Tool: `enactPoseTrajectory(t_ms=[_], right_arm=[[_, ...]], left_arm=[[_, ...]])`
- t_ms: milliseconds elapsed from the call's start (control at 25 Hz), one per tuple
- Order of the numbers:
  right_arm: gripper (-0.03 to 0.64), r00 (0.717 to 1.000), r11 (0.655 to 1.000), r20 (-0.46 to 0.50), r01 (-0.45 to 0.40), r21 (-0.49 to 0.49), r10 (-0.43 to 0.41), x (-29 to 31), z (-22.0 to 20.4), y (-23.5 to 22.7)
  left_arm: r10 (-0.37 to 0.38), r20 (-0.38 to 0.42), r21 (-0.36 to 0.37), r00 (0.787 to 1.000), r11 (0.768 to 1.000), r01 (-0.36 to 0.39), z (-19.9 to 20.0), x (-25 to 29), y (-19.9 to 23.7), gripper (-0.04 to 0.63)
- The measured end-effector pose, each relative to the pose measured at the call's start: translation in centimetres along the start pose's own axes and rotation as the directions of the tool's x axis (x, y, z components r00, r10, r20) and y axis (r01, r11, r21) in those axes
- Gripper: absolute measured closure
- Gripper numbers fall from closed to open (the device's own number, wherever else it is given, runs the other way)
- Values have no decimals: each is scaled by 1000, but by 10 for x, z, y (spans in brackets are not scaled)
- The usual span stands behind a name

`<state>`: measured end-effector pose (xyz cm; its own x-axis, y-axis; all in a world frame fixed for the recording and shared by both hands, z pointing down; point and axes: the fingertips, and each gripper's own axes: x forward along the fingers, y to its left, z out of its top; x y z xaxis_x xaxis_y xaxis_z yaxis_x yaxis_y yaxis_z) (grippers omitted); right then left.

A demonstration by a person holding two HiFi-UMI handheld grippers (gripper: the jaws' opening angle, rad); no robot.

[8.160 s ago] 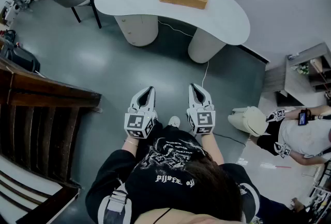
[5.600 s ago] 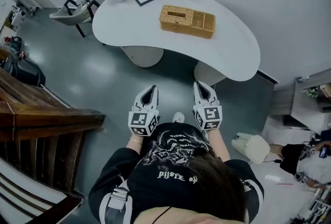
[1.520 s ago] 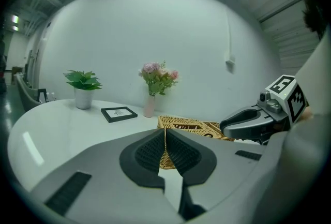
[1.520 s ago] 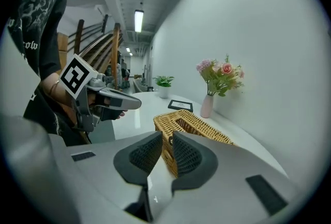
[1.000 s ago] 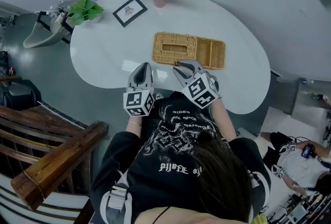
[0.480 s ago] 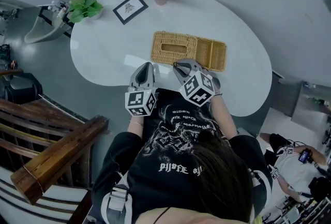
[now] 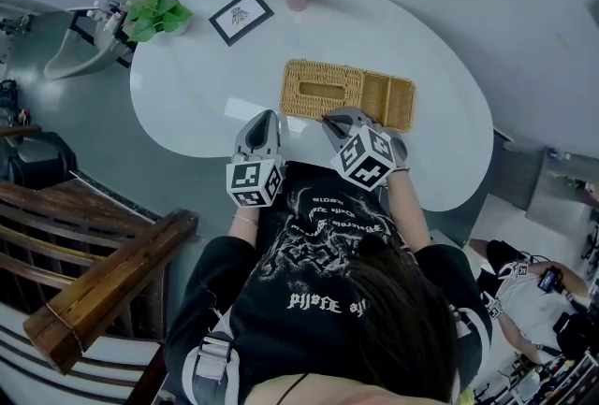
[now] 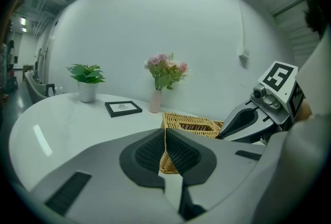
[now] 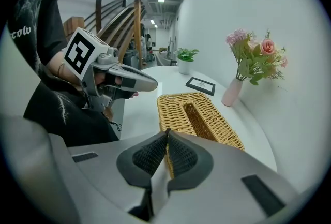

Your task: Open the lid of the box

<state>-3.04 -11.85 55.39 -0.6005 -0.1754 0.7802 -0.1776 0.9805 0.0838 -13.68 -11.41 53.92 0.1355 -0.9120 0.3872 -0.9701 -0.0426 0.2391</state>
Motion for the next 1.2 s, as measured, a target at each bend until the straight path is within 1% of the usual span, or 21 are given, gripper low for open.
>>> enactPoseTrajectory(t_ms=[320, 520, 720, 880, 1040, 1200], right_arm=[[584, 1000, 1000, -26, -9, -8, 9, 1, 1, -1], [584, 1000, 1000, -31, -1, -22, 1, -2, 3, -1], [584, 999, 999, -46, -18, -40, 17, -4, 3, -1], [584, 999, 998, -20, -43, -40, 42, -8, 10, -1], [584, 998, 996, -33, -58, -64, 56, -10, 9, -3], [584, 996, 993, -21, -90, -82, 89, -10, 11, -3]], left_arm=[[-27, 9, 28, 1000, 999, 26, 6, 12, 3, 571], [-35, 13, 21, 999, 999, 35, 7, 15, 5, 571], [-42, 20, 36, 999, 999, 42, 12, 19, 5, 571], [-38, 29, 28, 999, 999, 37, 14, 19, 7, 571], [-40, 31, 21, 999, 999, 39, 15, 20, 9, 571], [-39, 35, 22, 999, 999, 38, 16, 22, 10, 571]])
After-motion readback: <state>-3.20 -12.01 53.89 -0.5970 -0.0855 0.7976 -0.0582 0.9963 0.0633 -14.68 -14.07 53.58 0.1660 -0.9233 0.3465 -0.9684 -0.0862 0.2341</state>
